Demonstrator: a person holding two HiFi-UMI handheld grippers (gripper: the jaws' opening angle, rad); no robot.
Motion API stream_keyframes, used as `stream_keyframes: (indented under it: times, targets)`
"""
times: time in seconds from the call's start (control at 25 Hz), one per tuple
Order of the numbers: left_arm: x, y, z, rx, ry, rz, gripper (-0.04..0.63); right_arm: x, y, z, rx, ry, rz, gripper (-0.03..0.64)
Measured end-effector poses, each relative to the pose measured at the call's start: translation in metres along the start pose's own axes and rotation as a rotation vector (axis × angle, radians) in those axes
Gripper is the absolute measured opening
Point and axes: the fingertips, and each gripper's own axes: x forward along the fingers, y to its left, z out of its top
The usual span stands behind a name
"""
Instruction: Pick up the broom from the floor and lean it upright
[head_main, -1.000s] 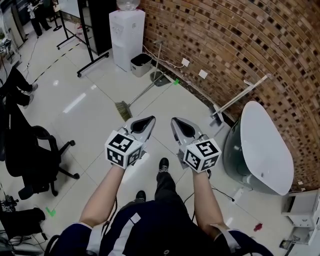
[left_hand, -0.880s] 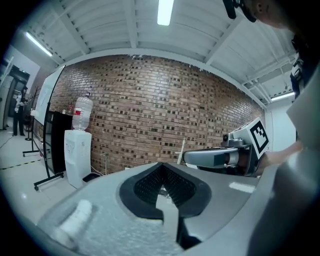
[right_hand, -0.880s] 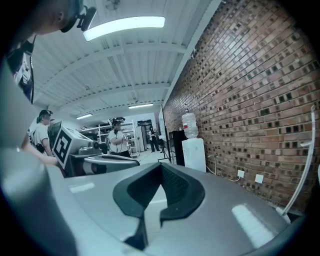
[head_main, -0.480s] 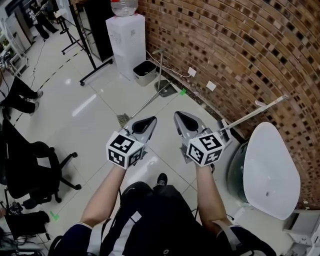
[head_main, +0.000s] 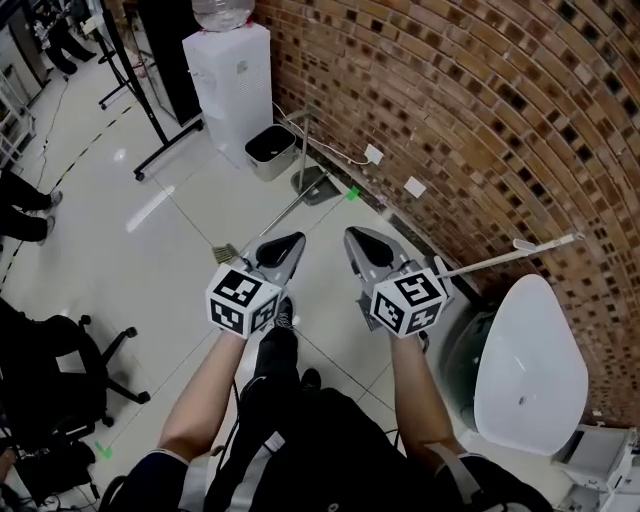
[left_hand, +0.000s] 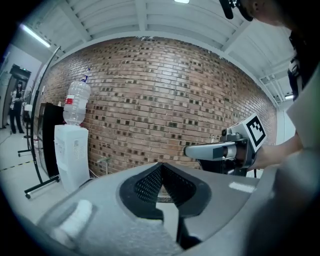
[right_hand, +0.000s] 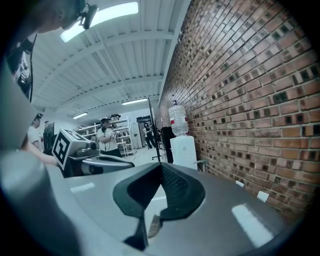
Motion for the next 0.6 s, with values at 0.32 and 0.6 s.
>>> stream_keyframes:
  times: [0.32, 0.6]
  targets:
    - [0.105, 0.113, 0.0, -0.038, 0.035, -0.052, 0.0, 0.113, -0.082, 0.01, -0.003, 0.068, -0.049, 0.005]
    - [0.211, 0.191, -0.036, -0.036, 0.133, -0.08, 0.002, 0.201, -0.175, -0.008, 0.022, 0.097, -0.103, 0.005]
